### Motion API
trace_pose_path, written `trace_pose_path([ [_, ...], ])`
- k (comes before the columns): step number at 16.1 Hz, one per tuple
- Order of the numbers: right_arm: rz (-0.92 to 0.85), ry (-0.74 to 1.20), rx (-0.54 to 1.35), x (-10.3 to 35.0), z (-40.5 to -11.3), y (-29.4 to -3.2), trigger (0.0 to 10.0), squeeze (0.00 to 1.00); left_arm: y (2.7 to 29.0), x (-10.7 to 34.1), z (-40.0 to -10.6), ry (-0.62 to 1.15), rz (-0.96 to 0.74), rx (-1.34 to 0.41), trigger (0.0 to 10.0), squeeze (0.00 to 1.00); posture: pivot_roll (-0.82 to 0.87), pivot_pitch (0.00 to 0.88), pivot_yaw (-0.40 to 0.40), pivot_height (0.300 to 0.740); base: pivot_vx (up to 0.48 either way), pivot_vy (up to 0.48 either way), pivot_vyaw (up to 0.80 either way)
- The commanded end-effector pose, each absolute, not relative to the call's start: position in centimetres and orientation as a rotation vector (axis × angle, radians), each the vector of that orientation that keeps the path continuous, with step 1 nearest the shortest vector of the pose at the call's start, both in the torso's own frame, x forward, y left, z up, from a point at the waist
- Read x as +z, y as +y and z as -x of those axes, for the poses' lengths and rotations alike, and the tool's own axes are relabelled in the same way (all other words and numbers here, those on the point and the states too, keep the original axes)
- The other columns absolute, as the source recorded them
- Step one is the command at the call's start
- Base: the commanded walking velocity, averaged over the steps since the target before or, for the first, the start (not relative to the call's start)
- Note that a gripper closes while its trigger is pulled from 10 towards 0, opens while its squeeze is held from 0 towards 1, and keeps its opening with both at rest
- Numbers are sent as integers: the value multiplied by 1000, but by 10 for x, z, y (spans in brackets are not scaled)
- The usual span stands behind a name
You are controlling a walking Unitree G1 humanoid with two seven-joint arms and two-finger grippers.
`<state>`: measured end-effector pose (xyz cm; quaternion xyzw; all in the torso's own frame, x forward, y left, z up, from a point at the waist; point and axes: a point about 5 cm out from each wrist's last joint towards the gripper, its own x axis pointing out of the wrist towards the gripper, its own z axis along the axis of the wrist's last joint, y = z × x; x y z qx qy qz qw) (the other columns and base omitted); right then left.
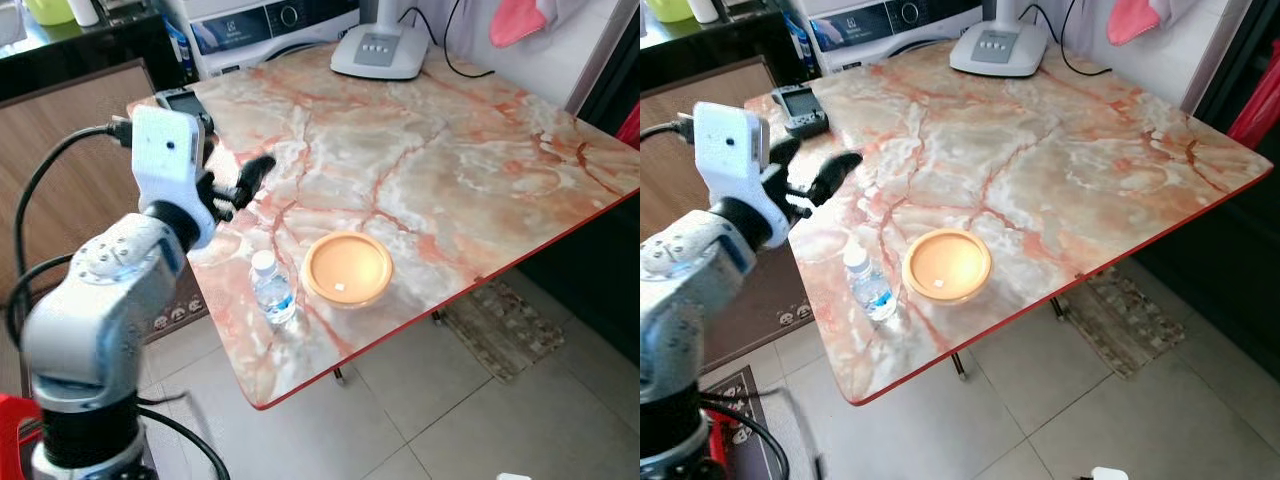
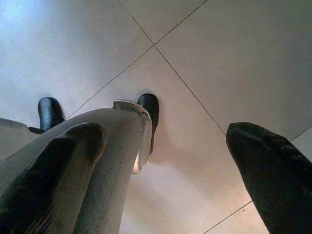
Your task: Restocking fridge
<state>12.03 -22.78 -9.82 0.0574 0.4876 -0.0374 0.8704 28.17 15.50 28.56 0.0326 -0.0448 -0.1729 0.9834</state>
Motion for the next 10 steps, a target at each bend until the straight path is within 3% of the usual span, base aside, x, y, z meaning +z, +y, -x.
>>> trace_pose_path([
  [1, -112, 1064, -60, -102, -109, -225, 10000, 0, 148, 285, -271, -21, -118, -470, 10000, 0, 235, 180, 33, 740, 0, 0, 0],
  [3, -96, 1064, -45, -102, -110, -225, 10000, 0, 156, 280, -274, 104, -150, -428, 10000, 0, 231, 182, 34, 740, 0, 0, 0],
  [5, -88, 1066, -37, -102, -111, -225, 10000, 0, 149, 280, -271, 153, -140, -523, 10000, 0, 236, 182, 31, 740, 0, 0, 0],
  [10, -100, 1059, -44, -102, -111, -224, 10000, 0, 146, 269, -272, 253, -221, -554, 10000, 0, 218, 183, 37, 740, 0, 0, 0],
])
